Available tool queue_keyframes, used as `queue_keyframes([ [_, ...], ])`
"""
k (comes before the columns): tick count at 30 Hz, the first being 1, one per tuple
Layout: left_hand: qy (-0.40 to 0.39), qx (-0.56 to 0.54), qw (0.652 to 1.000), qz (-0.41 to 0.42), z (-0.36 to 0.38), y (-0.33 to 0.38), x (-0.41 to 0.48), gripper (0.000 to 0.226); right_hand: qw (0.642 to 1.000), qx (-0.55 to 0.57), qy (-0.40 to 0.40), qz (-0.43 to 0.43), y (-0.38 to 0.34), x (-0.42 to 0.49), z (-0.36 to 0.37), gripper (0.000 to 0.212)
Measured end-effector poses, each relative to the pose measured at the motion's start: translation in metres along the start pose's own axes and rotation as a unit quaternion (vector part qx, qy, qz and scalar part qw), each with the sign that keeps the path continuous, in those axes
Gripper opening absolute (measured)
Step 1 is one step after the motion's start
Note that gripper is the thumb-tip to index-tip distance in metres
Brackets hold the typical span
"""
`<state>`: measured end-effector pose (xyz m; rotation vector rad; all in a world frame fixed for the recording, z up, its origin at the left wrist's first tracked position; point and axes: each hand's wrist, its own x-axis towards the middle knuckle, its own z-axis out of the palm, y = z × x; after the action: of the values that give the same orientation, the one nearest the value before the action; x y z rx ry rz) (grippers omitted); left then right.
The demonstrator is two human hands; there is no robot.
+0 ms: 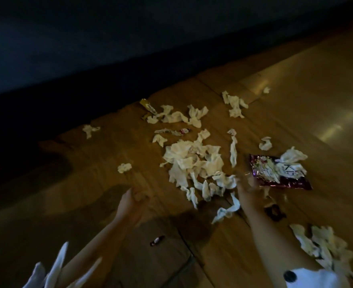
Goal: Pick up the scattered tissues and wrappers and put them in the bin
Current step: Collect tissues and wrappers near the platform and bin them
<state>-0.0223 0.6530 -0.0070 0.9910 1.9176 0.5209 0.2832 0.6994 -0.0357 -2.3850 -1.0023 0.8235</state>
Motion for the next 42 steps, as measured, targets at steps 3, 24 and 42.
queue_keyframes([
  [3,-0.015,0.007,1.000,-0.010,0.010,-0.010,0.006,0.042,0.993,-0.079,-0.080,-0.028,-0.012,-0.011,0.020,0.085],
  [24,-0.147,-0.331,0.914,-0.182,0.023,0.005,-0.016,0.047,0.880,0.079,-0.378,-0.277,-0.033,-0.116,0.045,0.047],
  [42,-0.142,-0.274,0.937,-0.164,0.042,-0.002,-0.014,0.018,0.978,-0.187,-0.023,-0.092,0.021,0.069,-0.025,0.031],
])
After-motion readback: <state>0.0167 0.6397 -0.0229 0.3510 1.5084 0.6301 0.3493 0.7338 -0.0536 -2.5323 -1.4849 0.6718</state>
